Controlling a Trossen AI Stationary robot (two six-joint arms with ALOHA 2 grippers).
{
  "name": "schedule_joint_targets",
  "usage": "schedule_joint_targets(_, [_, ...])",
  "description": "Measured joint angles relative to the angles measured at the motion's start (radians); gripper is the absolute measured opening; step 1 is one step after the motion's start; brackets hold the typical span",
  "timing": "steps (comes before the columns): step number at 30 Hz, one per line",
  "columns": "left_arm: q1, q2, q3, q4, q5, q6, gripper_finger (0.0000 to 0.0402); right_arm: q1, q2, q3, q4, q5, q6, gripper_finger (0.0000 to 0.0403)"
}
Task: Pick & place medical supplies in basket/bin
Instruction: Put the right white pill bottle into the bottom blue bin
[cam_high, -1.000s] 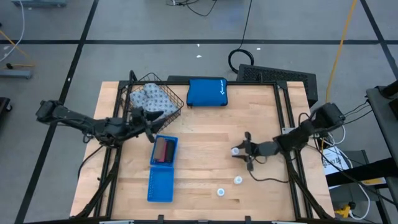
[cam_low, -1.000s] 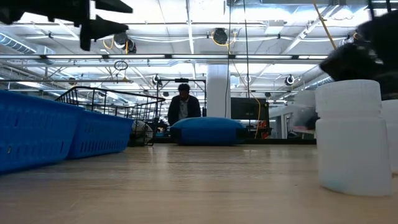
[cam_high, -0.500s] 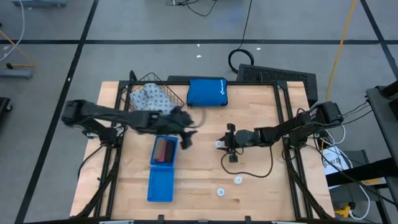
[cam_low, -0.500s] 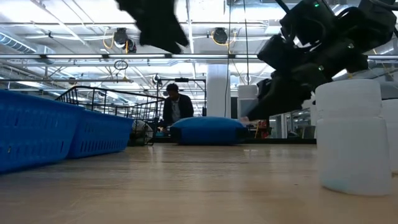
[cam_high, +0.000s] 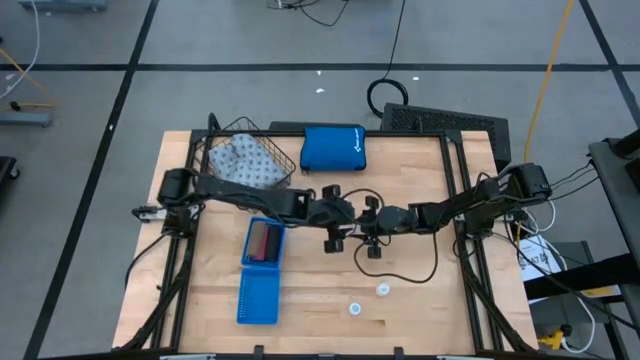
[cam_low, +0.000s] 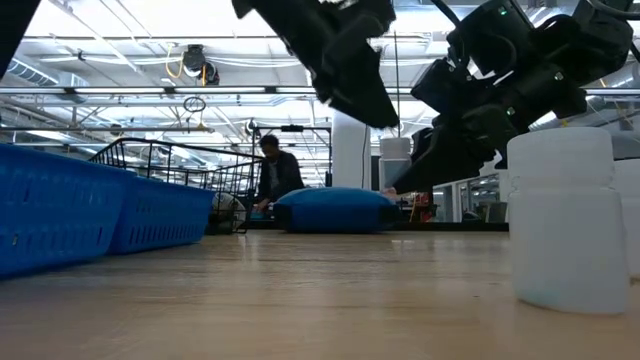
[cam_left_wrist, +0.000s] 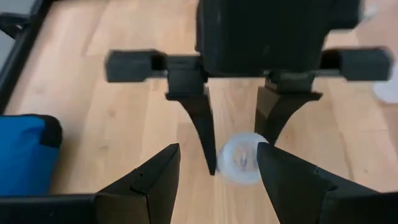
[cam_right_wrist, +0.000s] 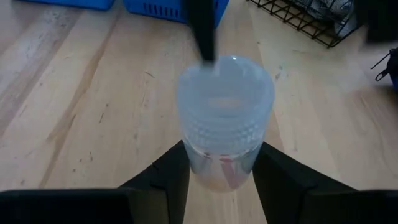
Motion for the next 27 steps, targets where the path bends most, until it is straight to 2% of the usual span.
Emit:
schedule_joint_targets(9, [0.0, 0.033, 0.012, 0.002, 0.011, -0.022, 0.0223, 0.0, 0.001, 0.0, -0.002, -0.001, -0.015, 0.0145])
schedule_joint_targets(15, [-0.001, 0.034, 0.012, 0.007, 0.114, -0.041, 0.0223, 0.0, 0.005, 0.0, 0.0, -0.001, -0.022, 0.0144])
schedule_joint_targets(22, [0.002, 0.067, 0.011, 0.042, 0.093, -0.056, 0.0223, 0.0, 0.005, 0.0, 0.008, 0.0, -0.022, 0.0145])
schedule_joint_targets(27, [0.0, 0.072, 0.01, 0.043, 0.025, -0.056, 0.0223, 0.0, 0.005, -0.001, -0.003, 0.0, -0.019, 0.0144])
